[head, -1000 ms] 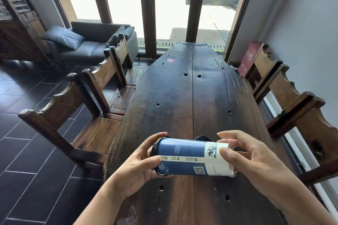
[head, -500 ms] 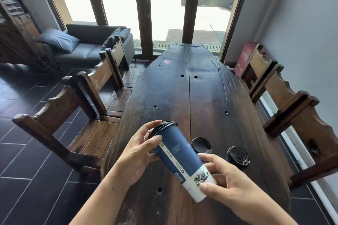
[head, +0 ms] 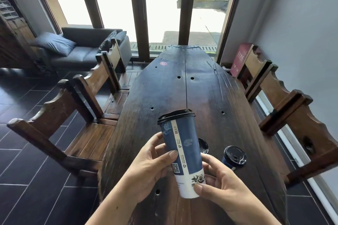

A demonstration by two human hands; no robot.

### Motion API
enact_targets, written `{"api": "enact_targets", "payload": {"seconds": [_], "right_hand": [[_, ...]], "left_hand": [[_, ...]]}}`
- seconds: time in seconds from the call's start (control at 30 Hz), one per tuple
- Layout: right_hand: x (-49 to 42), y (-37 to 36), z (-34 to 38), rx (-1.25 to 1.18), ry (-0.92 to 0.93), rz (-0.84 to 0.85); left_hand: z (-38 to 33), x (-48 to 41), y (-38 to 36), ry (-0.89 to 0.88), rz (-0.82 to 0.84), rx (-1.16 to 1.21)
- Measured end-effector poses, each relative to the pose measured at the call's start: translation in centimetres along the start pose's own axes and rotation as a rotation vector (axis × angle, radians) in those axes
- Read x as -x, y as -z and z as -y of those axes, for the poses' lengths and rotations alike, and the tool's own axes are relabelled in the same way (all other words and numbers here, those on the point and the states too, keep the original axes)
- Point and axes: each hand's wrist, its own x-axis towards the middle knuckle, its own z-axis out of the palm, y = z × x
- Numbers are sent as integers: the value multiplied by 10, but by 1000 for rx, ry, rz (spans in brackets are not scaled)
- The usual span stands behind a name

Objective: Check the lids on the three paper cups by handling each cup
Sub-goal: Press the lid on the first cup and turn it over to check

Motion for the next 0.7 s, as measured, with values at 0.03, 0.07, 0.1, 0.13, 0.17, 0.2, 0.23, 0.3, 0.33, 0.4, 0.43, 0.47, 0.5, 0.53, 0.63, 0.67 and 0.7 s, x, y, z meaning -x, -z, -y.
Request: {"api": "enact_targets", "payload": {"seconds": [0.03,0.07,0.1,0.13,0.17,0.2,0.23,0.3,0.33,0.4,0.43,0.47,0.5,0.53,0.63,0.67,0.7], "right_hand": [[1,0,1,14,0,14],[1,0,1,37,-2,26],[1,1,2,60,-2,26],[1,2,3,83,1,8],[0,3,5,101,2,-29],[-1,5,6,106,0,-69],[-3,6,7,95,0,-103],[-7,9,13,81,27,-121],[-10,10,16,91,45,-118],[-15,10,22,119,73,-103],[-17,10,24,130,83,-89],[-20,9,26,141,87,-73],[-23,8,26,152,87,-56],[-26,6,27,162,86,-40],[-39,3,25,207,80,-22],[-43,2,23,222,76,-27],[-49,2,22,238,67,-33]], "left_hand": [[1,1,0,10,-10,-19],[2,1,1,16,-22,-33],[3,1,2,15,-28,-50],[2,2,2,11,-33,-74],[1,3,3,5,-37,-101],[1,4,3,2,-42,-125],[1,5,4,2,-48,-138],[1,6,6,2,-58,-154],[1,7,7,-1,-59,-161],[1,8,8,-9,-54,-178],[0,8,9,-10,-49,-182],[0,8,9,-11,-43,-186],[1,8,11,-13,-39,-192],[1,7,13,-15,-38,-201],[2,3,20,-5,-53,-229],[1,1,23,2,-55,-240],[0,-2,27,8,-55,-258]]}}
